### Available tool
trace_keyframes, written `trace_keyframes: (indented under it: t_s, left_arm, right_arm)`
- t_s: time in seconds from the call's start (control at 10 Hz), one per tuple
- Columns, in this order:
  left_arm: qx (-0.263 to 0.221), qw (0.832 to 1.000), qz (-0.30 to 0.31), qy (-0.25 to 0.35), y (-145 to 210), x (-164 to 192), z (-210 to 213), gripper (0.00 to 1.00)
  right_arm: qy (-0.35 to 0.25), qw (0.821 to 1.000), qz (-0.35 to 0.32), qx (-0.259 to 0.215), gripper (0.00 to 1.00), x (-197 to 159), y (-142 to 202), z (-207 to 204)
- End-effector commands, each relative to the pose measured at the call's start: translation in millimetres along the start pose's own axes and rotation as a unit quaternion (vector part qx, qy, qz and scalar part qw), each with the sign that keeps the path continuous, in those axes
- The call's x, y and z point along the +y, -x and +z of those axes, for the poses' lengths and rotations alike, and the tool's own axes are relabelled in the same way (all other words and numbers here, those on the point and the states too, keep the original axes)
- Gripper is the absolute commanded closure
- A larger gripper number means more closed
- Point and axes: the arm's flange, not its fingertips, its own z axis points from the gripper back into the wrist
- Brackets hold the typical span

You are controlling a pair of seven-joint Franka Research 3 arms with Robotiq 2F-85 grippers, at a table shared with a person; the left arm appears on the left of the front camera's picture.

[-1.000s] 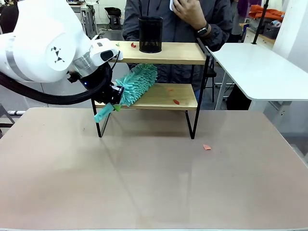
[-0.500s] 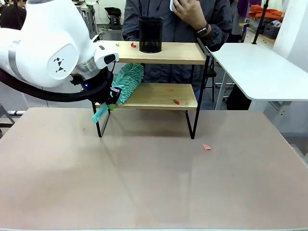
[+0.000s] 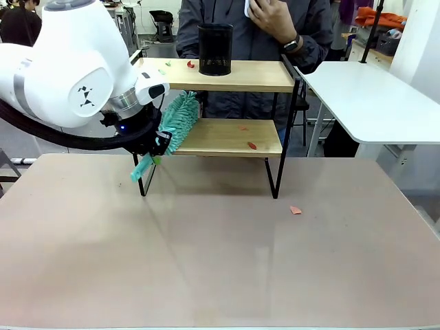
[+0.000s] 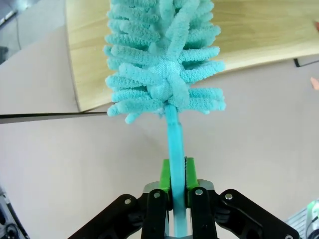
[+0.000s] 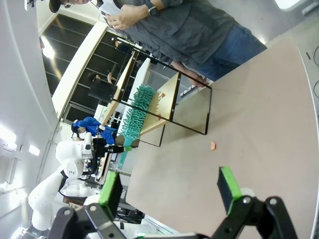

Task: Clean the shelf.
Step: Clean the specific tier of the Shelf with the Duster once objects are removed.

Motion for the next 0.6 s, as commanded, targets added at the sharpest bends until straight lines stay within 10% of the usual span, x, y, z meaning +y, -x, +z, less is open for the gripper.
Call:
trace_keyframes:
  t_s: [0.0, 0.5]
  left_arm:
    - [0.002, 0.999, -0.035, 0.036, -3, -7, 3, 0.88]
    - [0.011, 0.995, -0.098, 0.028, -14, -63, -4, 0.88]
  right_arm:
    - [-0.010, 1.000, 0.013, -0.010, 0.00, 0, -4, -1]
    - [-0.010, 1.000, 0.013, -0.010, 0.00, 0, -4, -1]
